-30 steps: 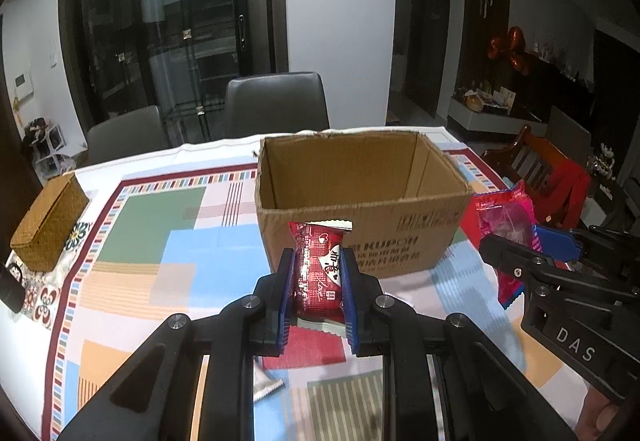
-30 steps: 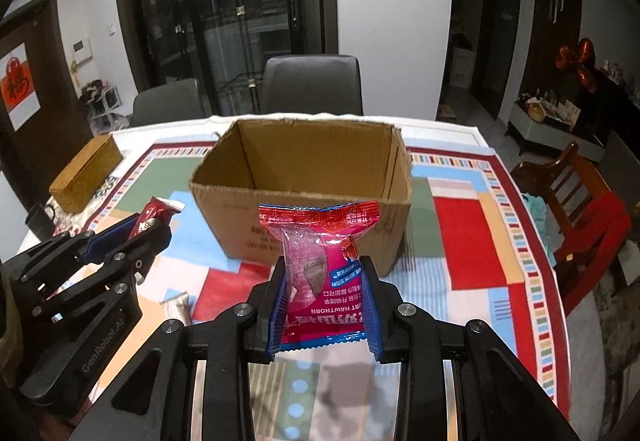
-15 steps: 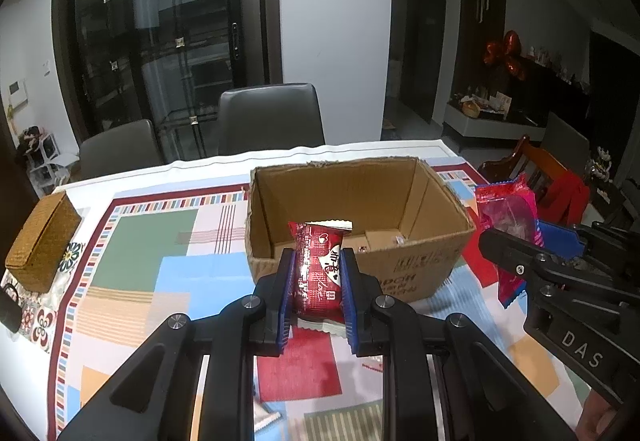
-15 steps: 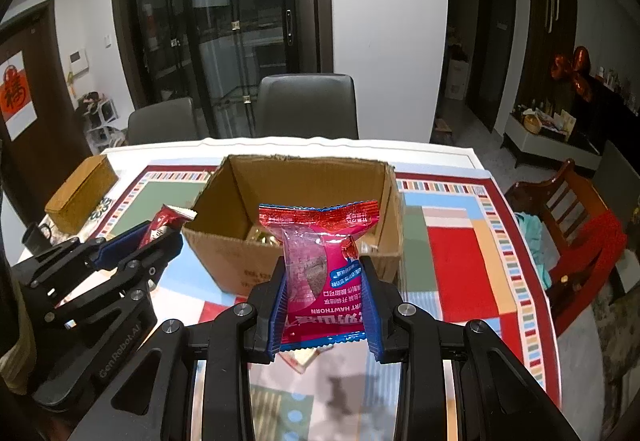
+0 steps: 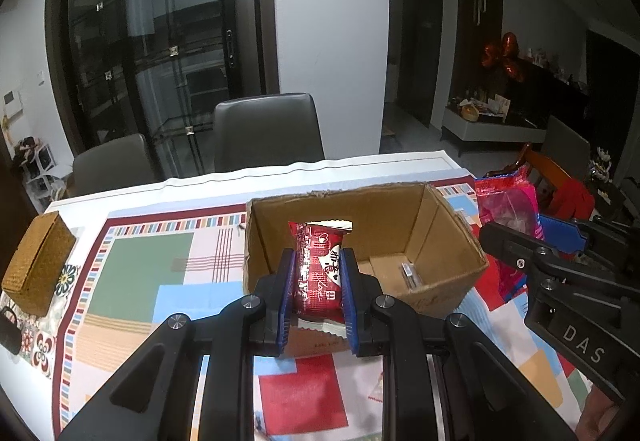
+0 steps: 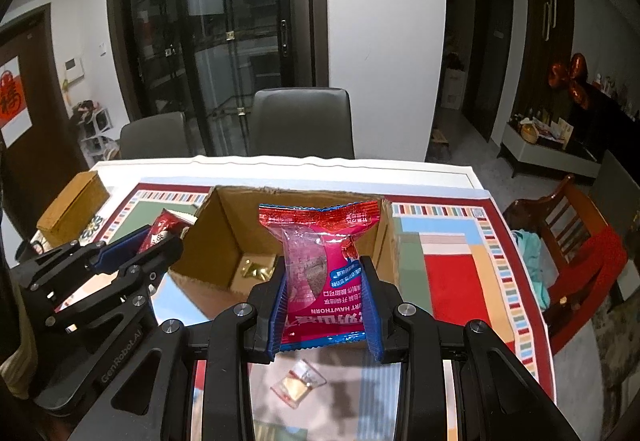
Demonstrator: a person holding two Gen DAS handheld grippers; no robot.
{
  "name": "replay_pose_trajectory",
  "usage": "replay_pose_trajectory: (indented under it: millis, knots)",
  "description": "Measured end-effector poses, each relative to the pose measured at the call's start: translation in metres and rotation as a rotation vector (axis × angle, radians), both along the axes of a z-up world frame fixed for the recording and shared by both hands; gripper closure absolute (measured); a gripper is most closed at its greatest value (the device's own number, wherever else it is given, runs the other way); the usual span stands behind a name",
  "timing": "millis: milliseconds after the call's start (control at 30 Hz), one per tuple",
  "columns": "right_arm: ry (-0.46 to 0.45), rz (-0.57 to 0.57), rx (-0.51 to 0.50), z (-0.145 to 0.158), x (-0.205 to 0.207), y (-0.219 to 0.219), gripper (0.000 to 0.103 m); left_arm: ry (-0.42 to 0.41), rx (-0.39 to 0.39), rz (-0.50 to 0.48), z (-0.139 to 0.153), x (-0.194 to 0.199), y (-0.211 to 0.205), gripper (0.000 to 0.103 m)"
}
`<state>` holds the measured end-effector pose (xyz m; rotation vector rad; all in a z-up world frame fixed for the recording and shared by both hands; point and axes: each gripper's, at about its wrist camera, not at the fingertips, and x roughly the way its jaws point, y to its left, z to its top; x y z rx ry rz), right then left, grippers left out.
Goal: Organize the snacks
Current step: 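Carry the pastry bag and red chocolate over the cardboard box with both tools, then open both tools to drop the pastry bag and chocolate into the box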
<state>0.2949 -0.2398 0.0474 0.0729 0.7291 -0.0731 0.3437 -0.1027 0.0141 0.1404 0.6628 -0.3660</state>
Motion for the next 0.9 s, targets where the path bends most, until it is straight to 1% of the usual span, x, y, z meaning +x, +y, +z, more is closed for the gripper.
replay_pose_trajectory:
  millis: [300,467,900]
  knots:
    - [-0.006,-0.012,0.006,-0.003,0.028,-0.007,0.069,0.017,-0.016,-0.016,-0.006,0.03,-0.007,0.081]
    - [-0.007,-0.014,0.0,-0.006,0.04,-0.008,0.069,0.031,-0.02,-0.024,-0.011,0.04,-0.01,0.081]
    - [0.044,-0.01,0.017,-0.024,0.067,-0.012,0.069,0.062,-0.01,-0.043,-0.021,0.059,-0.014,0.081]
